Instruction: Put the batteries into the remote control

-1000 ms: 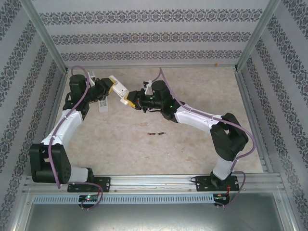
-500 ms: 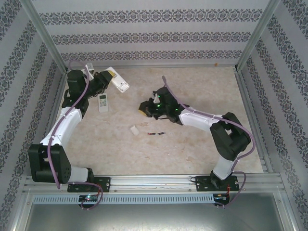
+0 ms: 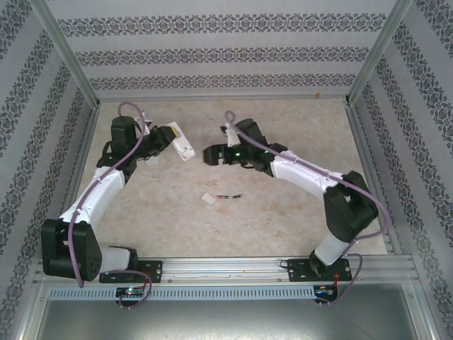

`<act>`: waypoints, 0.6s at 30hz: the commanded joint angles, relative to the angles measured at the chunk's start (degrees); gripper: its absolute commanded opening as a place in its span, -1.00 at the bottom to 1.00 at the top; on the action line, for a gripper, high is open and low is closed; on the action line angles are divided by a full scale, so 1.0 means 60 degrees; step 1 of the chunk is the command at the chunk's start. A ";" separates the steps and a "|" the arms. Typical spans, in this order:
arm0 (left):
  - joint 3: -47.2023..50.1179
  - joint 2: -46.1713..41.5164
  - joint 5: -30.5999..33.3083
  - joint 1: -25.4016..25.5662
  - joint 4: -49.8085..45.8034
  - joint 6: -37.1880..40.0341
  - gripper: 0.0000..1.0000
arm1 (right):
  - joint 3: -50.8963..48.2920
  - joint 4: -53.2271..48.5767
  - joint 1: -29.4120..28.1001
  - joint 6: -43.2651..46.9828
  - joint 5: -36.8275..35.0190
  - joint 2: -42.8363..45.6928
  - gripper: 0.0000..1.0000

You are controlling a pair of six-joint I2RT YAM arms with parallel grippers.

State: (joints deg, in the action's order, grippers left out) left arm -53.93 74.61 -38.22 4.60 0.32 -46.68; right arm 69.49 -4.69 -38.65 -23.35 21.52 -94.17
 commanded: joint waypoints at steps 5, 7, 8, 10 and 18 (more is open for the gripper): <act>-0.0375 0.0181 -0.0137 0.0648 -0.0010 0.0452 -1.00 | 0.1962 -0.0010 -0.0657 0.2541 0.0257 -0.0717 0.95; -0.0373 0.0134 -0.0109 0.0654 0.0017 0.0415 -1.00 | 0.2349 -0.0139 -0.0726 0.2464 0.0536 -0.1136 0.94; -0.0366 0.0090 -0.0080 0.0662 0.0022 0.0399 -1.00 | 0.2555 -0.0236 -0.0766 0.2421 0.0620 -0.1341 0.90; -0.0365 0.0021 -0.0062 0.0654 0.0042 0.0411 -1.00 | 0.2817 -0.0349 -0.0815 0.2335 0.0763 -0.1624 0.77; -0.0358 -0.0037 -0.0002 0.0654 -0.0036 0.0407 -1.00 | 0.2631 -0.0747 -0.0697 0.2452 0.0841 -0.1679 0.52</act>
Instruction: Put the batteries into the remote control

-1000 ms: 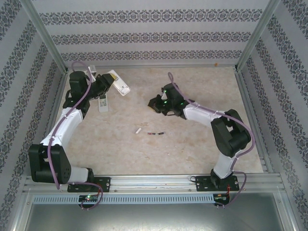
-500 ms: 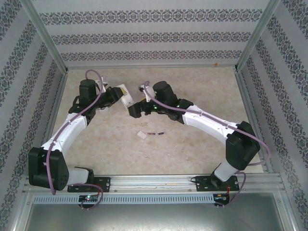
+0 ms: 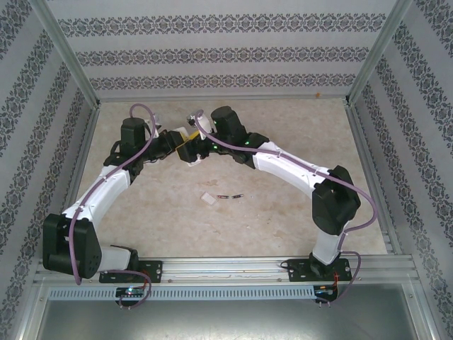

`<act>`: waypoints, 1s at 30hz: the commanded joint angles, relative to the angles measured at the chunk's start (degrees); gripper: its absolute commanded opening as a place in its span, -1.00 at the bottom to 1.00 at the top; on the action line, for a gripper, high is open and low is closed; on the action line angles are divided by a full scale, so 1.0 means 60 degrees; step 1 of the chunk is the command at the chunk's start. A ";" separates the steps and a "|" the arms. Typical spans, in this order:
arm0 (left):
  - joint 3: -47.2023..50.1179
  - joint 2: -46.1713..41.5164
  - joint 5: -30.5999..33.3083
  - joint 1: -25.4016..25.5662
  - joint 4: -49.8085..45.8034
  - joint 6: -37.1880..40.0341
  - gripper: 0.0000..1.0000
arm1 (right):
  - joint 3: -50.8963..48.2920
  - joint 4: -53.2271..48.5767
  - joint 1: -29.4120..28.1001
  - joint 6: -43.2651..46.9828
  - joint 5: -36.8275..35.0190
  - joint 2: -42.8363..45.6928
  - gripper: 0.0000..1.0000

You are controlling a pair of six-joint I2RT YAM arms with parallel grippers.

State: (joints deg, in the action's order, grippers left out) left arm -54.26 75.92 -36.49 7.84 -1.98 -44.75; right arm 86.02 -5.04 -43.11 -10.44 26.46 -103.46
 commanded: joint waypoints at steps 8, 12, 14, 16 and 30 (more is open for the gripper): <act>-0.0266 -0.0217 -0.0315 0.0115 0.0526 -0.0001 -1.00 | -0.1293 -0.0420 0.0095 0.0342 -0.0923 0.0720 0.66; -0.0246 -0.0170 -0.0429 0.0129 0.0663 -0.0076 -1.00 | -0.0728 -0.0475 0.0012 0.0093 -0.0777 0.0314 0.48; -0.0205 -0.0216 -0.0411 0.0128 0.0644 -0.0045 -1.00 | -0.0318 -0.0533 -0.0041 -0.0027 -0.0790 0.0018 0.30; -0.0164 -0.0265 -0.0393 0.0130 0.0566 0.0009 -1.00 | 0.0024 -0.0584 -0.0072 -0.0167 -0.0954 -0.0246 0.04; -0.0535 -0.1200 0.1615 0.0130 -0.1543 0.1482 1.00 | 0.0389 -0.3098 0.0965 0.3553 -0.1050 -0.0341 -0.21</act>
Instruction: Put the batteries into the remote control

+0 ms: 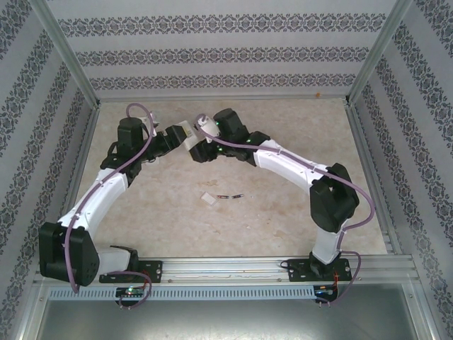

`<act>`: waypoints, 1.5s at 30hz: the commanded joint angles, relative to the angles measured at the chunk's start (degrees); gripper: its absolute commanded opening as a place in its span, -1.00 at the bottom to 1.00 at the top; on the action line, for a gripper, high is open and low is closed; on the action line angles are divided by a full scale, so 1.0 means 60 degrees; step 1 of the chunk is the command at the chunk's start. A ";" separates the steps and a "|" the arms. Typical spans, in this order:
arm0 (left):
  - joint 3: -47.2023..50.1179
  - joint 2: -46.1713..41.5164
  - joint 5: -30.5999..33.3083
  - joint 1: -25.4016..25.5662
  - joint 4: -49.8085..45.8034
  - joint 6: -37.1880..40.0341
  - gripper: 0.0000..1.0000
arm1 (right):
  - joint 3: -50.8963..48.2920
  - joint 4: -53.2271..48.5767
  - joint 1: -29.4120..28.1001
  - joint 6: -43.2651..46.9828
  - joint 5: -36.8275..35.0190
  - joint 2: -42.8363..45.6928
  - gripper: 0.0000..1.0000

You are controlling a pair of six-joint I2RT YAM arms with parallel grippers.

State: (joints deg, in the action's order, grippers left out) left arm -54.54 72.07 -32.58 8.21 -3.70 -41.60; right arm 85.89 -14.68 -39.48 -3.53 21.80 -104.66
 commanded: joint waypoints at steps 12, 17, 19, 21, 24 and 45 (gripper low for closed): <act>0.0329 -0.1726 0.2929 0.0058 -0.3013 0.3214 1.00 | 0.3055 -0.6060 0.0138 0.9610 -0.1607 -0.2994 -0.29; 0.0724 -0.1824 0.3271 0.0049 -0.3114 0.3435 1.00 | 0.2556 -0.5834 -0.0149 1.0417 -0.1365 -0.3262 -0.31; 0.0804 -0.1760 0.3364 0.0047 -0.3104 0.3462 1.00 | 0.2279 -0.5615 -0.0311 1.0439 -0.1789 -0.3393 -0.31; 0.0826 -0.1663 0.3402 0.0061 -0.3062 0.3460 1.00 | 0.1921 -0.5186 -0.0455 1.0385 -0.2191 -0.3461 -0.20; 0.0829 -0.1473 0.3324 0.0059 -0.2947 0.3404 1.00 | 0.1573 -0.4865 -0.0612 1.0334 -0.2783 -0.3490 0.16; 0.1093 -0.1029 0.2425 0.0051 -0.2619 0.2847 1.00 | -0.1748 -0.3835 -0.0861 -0.1171 -0.0822 0.0859 0.05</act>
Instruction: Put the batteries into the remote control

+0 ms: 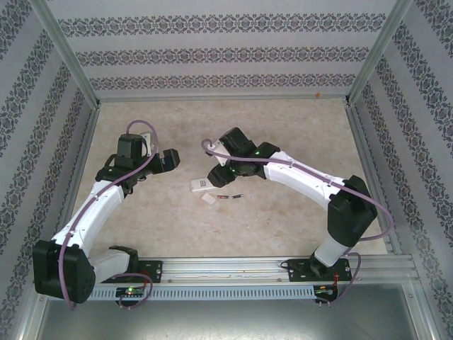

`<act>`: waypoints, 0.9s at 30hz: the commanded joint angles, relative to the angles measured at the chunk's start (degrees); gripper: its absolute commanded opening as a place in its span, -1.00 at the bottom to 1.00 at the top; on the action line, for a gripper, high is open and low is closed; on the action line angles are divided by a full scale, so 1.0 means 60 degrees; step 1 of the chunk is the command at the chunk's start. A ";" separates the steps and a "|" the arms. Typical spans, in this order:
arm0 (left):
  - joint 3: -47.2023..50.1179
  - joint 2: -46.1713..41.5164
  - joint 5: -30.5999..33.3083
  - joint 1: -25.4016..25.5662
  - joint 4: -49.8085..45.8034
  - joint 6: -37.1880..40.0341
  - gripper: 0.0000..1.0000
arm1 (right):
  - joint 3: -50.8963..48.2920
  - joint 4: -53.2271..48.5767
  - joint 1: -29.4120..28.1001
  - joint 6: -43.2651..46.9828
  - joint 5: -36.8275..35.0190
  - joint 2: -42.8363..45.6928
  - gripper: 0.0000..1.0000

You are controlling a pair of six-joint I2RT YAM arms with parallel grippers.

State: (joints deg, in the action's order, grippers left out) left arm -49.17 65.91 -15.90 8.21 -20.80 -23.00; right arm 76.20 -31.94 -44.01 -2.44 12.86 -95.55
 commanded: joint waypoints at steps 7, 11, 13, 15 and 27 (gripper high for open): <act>0.0503 -0.0016 -0.0563 0.0049 0.0390 -0.0648 1.00 | 0.1746 -0.3601 -0.0317 -0.0189 -0.0978 -0.2734 -0.25; 0.0502 0.0004 -0.0602 0.0051 0.0382 -0.0659 1.00 | 0.2462 -0.3879 -0.0455 0.0340 -0.1763 -0.3449 -0.21; 0.0445 0.0050 -0.0603 0.0053 0.0377 -0.0656 1.00 | 0.2688 -0.3908 -0.0489 0.0478 -0.1781 -0.3750 -0.21; 0.0371 0.0070 -0.0562 0.0049 0.0346 -0.0642 1.00 | 0.2779 -0.3890 -0.0487 0.0588 -0.1784 -0.3989 -0.22; 0.0279 0.0212 -0.0511 0.0051 0.0332 -0.0593 1.00 | 0.2651 -0.3818 -0.0615 0.0768 -0.1369 -0.4630 -0.27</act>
State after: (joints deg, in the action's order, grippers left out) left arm -46.35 66.92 -18.85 8.21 -20.14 -26.17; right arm 92.23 -53.65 -46.70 1.61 3.75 -121.73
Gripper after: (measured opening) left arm 0.998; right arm 0.370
